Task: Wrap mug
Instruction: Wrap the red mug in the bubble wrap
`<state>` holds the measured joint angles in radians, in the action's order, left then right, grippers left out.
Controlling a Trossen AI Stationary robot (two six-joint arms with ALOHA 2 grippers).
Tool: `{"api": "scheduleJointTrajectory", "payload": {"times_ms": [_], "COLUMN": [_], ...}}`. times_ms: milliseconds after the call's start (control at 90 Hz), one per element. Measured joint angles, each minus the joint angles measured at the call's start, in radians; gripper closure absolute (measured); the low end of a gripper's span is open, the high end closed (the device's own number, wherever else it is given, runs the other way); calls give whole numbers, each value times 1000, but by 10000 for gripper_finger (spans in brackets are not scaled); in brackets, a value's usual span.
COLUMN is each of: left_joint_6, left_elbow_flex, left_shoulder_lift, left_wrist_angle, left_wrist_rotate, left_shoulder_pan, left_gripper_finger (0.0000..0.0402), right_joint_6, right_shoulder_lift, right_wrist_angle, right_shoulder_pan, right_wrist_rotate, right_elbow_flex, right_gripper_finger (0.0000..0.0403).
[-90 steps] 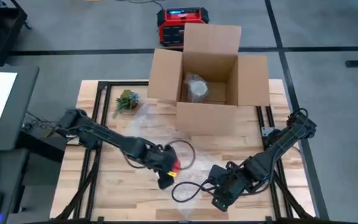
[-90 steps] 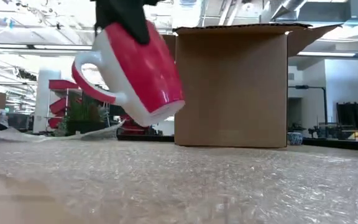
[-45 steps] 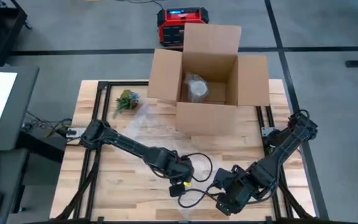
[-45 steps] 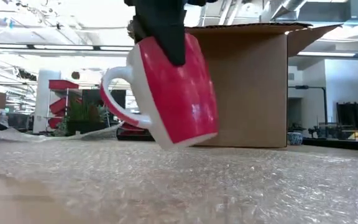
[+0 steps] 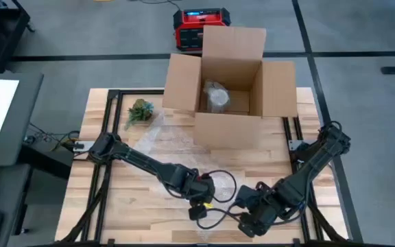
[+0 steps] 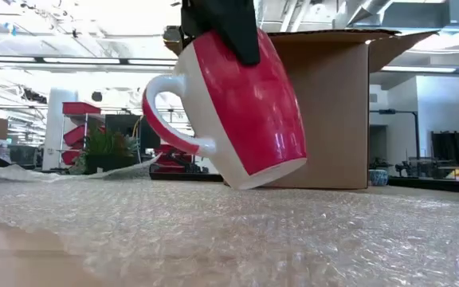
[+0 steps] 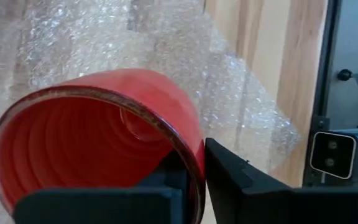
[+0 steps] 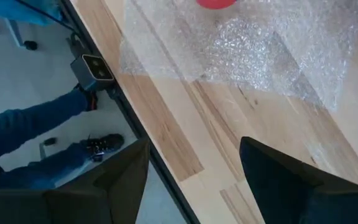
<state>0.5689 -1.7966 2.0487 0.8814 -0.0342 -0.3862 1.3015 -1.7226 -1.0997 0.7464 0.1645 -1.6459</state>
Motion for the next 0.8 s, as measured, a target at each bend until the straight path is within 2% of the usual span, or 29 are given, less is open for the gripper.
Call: {"api": "scheduleJointTrajectory", "payload": {"times_ms": [400, 800], "left_joint_6": [36, 42], "left_elbow_flex": [0, -103], "left_shoulder_lift": [-1, -2], "left_wrist_angle": [-13, 57], "left_wrist_rotate": [-1, -2], "left_shoulder_pan": [0, 0], "left_gripper_finger": [253, 243], "right_joint_6": [-31, -20], "right_shoulder_lift": [0, 2], "right_wrist_angle": [0, -8], "right_shoulder_pan": [-1, 31], "right_wrist_rotate": [22, 61], "right_elbow_flex": [0, 0], "right_gripper_finger": [164, 164]}}
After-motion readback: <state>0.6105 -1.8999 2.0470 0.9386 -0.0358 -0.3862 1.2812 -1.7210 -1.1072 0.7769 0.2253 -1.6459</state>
